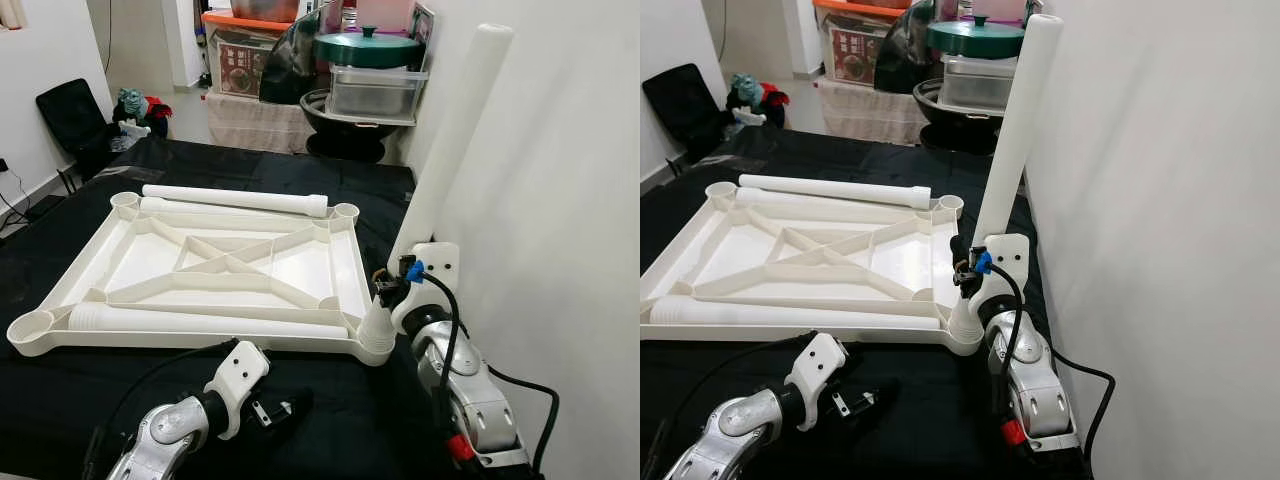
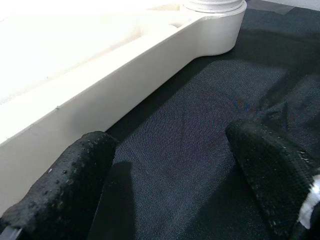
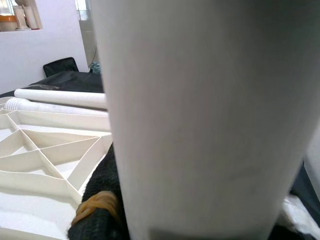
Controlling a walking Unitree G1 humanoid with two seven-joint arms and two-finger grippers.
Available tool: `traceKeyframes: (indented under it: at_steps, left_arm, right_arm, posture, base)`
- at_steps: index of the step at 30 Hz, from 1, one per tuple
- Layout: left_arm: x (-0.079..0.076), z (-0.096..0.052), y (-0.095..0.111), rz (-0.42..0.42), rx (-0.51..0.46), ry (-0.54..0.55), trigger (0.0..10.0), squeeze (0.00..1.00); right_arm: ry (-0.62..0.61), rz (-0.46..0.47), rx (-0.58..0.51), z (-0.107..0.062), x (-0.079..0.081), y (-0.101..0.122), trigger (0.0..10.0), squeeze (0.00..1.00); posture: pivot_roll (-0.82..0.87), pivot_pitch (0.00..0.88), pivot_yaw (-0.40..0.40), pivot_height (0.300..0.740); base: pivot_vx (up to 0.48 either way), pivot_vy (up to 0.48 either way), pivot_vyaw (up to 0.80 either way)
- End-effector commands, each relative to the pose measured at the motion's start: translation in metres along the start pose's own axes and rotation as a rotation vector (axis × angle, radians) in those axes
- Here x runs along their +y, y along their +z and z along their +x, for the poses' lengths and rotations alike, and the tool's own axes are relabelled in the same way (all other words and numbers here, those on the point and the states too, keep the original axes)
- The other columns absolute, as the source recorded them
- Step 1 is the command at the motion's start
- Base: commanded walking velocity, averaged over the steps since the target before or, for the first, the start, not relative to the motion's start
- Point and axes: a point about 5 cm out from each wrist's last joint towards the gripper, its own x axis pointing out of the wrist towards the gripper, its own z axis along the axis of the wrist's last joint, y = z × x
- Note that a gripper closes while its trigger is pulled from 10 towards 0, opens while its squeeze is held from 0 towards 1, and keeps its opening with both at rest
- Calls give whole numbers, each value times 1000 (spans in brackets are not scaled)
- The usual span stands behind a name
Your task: Building children table
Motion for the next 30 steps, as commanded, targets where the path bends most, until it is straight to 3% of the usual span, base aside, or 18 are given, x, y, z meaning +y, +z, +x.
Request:
traceKeyframes:
  at_steps: [1, 15, 26, 27, 29, 30]
  left_arm:
    - [-2, 1, -2, 5, 8, -11, 10000, 0]
    - [-3, 1, -3, 6, 7, -17, 10000, 0]
    - [-4, 2, -2, 5, 5, -18, 10000, 0]
    - [-4, 2, -2, 6, 4, -19, 10000, 0]
    - [-4, 2, -2, 6, 4, -19, 10000, 0]
    - [-4, 2, -2, 6, 4, -19, 10000, 0]
  right_arm:
    - [3, 2, 142, -4, -1, -29, 10000, 396]
    - [18, -6, 140, -4, -1, -28, 10000, 400]
    - [33, 1, 140, -4, 1, -28, 10000, 467]
    - [36, 3, 136, -4, 2, -28, 10000, 667]
    - [36, 3, 136, -4, 2, -28, 10000, 667]
    - [38, 4, 133, -4, 2, -27, 10000, 922]
  posture:
    - [41, 0, -88, 740]
    - [38, 0, -87, 740]
    - [40, 0, -88, 740]
    - [40, 0, -88, 740]
    - [40, 0, -88, 740]
    - [38, 0, -86, 740]
  base:
    - [0, 0, 0]
    - [0, 0, 0]
    - [0, 0, 0]
    - [0, 0, 0]
    - [0, 0, 0]
    - [0, 0, 0]
